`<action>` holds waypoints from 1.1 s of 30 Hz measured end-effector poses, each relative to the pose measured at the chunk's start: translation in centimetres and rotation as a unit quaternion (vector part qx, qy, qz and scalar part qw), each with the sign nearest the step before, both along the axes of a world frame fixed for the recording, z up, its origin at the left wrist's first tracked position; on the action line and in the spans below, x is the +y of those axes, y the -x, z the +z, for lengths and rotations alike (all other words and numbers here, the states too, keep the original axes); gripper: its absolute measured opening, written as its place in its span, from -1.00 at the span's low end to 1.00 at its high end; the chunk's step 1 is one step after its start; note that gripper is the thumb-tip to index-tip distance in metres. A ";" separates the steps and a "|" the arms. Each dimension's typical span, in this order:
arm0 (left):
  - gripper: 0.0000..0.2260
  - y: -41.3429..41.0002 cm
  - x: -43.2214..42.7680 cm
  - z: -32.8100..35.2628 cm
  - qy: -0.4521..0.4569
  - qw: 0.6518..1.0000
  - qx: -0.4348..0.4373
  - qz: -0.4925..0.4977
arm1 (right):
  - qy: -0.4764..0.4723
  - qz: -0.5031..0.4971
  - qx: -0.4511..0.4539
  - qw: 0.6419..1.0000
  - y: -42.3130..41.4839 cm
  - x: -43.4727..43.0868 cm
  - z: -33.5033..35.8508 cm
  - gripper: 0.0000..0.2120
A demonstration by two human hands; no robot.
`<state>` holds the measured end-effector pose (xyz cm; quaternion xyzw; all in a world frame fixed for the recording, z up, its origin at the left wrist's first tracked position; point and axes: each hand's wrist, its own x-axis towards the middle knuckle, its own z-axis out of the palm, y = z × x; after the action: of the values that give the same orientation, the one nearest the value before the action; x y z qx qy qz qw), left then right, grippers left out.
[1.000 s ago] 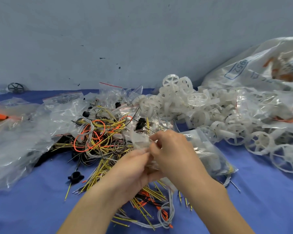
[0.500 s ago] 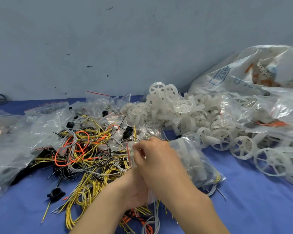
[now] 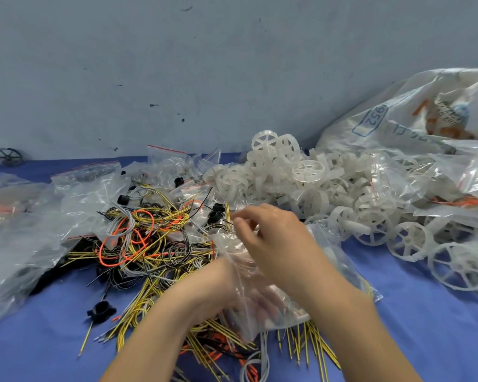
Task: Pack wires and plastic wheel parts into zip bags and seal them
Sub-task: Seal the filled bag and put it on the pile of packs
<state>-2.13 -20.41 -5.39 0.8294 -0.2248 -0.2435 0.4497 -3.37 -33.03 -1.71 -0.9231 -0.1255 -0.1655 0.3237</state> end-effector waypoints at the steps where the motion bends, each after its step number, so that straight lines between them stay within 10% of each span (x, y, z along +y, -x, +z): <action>1: -0.84 -0.1 0.6 0.0 0.019 1.000 0.019 0.015 | 0.013 -0.005 -0.001 1.000 -0.6 -0.3 0.1 -0.73; 12: -0.76 2.7 5.0 1.2 0.024 0.976 0.216 -0.012 | 0.159 0.104 0.088 0.978 -3.7 0.3 -2.1 -0.66; 19: -0.76 4.5 3.9 -0.4 -0.085 0.989 0.100 -0.060 | 0.016 0.126 0.097 0.987 -4.3 -0.3 -1.6 -0.74; 23: -0.86 4.4 5.0 0.0 0.051 0.992 0.109 0.049 | -0.125 0.078 -0.035 0.989 -3.9 -1.3 0.1 -0.70; 28: -0.87 4.1 7.1 4.2 0.131 0.959 -0.144 0.207 | -0.295 0.022 -0.206 0.933 -2.0 -2.5 3.7 -0.80; 33: -0.88 5.0 7.5 8.8 0.210 0.856 -0.381 0.280 | -0.396 0.030 -0.297 0.868 0.8 -2.9 6.8 -0.79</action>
<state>-7.15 -12.94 3.44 0.7714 -0.1826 0.2808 0.5411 -4.12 -35.96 5.12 -0.6203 -0.1674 -0.4580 0.6144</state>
